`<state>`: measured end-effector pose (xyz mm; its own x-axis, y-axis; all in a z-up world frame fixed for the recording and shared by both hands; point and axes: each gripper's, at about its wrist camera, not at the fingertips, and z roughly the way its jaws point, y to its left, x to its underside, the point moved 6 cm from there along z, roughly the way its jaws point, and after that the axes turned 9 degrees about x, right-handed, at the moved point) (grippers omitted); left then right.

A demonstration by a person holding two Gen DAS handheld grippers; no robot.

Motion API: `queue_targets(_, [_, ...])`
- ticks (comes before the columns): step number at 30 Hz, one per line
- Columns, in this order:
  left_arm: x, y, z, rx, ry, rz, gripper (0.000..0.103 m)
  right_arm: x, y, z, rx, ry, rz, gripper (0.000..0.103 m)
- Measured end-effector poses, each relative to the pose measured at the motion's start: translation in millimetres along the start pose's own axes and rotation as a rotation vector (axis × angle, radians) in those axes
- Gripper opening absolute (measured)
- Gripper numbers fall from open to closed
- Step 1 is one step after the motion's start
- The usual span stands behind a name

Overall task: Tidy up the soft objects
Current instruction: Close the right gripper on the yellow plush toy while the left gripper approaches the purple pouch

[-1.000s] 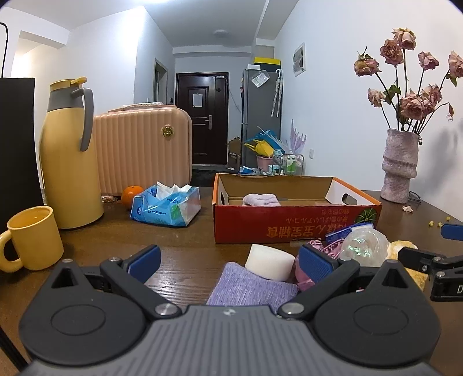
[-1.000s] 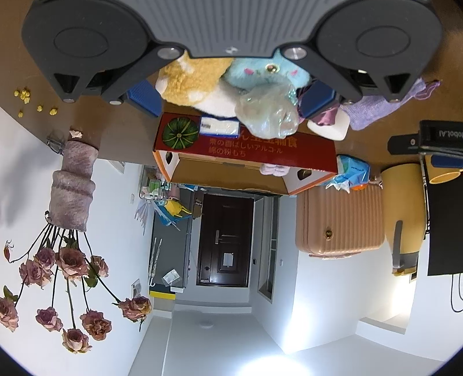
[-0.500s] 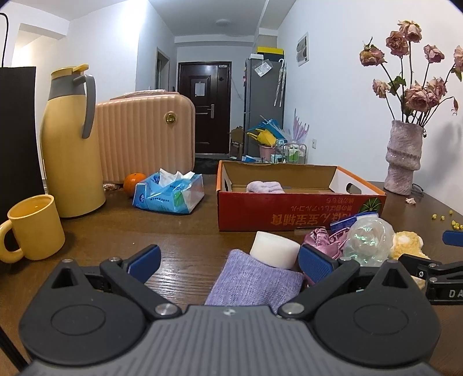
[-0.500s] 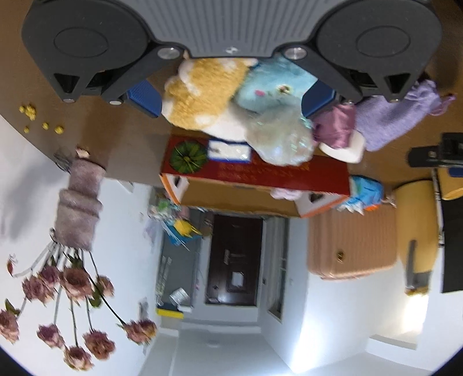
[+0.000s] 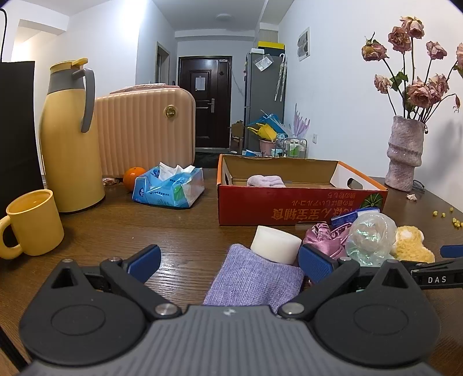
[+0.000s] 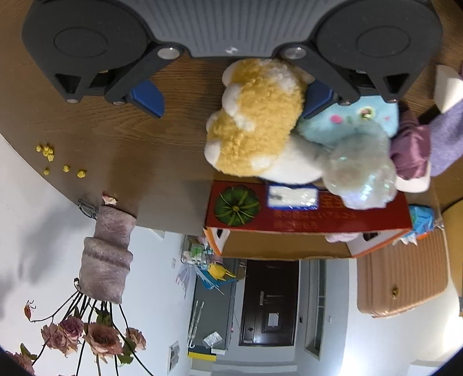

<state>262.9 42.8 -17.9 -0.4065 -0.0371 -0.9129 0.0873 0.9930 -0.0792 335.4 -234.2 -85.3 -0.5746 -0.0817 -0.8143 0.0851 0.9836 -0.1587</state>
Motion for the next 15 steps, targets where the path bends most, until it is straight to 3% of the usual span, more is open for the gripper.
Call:
queue_targets(6, [3.6, -1.7, 5.7, -0.011, 0.02, 0.008, 0.103, 1.7, -2.4, 17.9, -0.05, 0.043, -0.02, 0.085])
queue_targets(9, [5.5, -2.0, 9.3, -0.017, 0.031, 0.012, 0.103, -0.5, -1.1, 21.7, -0.087, 0.029, -0.041, 0.075])
queue_targets(11, [6.6, -2.0, 11.6, -0.023, 0.039, 0.014, 0.103, -2.1, -0.8, 22.9, -0.119, 0.024, -0.045, 0.063])
queue_targets(15, [9.1, -1.1, 16.0, -0.033, 0.057, 0.017, 0.103, -3.1, -3.8, 24.9, -0.164, 0.036, -0.013, 0.053])
